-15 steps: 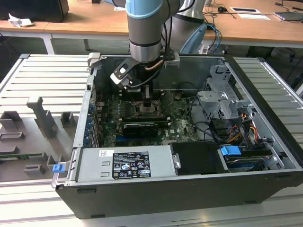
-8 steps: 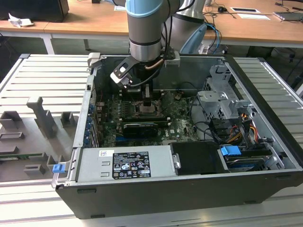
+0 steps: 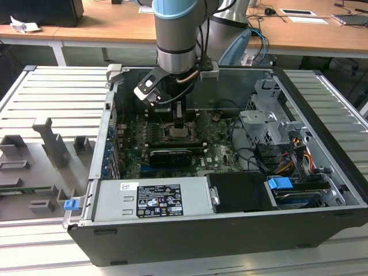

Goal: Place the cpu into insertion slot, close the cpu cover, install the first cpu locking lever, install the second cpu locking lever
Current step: 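Close the cpu cover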

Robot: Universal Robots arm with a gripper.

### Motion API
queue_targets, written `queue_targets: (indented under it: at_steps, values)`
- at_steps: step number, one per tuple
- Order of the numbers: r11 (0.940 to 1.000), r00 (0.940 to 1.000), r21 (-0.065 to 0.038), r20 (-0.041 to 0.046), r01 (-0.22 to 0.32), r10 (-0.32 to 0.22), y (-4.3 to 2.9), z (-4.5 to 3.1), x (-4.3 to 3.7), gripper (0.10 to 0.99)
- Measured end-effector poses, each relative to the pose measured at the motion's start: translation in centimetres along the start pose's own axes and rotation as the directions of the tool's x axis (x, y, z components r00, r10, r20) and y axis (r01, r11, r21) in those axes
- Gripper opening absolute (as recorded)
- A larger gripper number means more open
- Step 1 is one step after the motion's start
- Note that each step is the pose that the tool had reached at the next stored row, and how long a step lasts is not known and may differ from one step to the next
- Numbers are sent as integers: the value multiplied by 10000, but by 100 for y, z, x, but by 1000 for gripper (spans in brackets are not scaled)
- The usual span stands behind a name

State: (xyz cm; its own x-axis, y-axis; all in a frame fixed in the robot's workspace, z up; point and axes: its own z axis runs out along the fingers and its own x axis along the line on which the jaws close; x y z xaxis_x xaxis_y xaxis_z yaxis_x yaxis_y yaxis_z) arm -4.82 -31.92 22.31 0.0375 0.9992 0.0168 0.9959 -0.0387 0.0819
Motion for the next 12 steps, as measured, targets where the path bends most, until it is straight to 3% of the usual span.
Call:
queue_targets:
  at_steps: [3, 4, 6, 9, 12]
  values:
    - [10000, 10000, 6, 0, 3, -3, 9, -15, 1, 106]
    - [10000, 10000, 98, 6, 0, 0, 67, -23, 2, 106]
    - [9999, 10000, 141, 5, -1, 1, 84, -61, 4, 106]
    - [9999, 10000, 157, 5, -2, 2, 96, -200, 7, 106]
    - [9999, 10000, 161, 5, -5, 5, 145, -195, 3, 106]
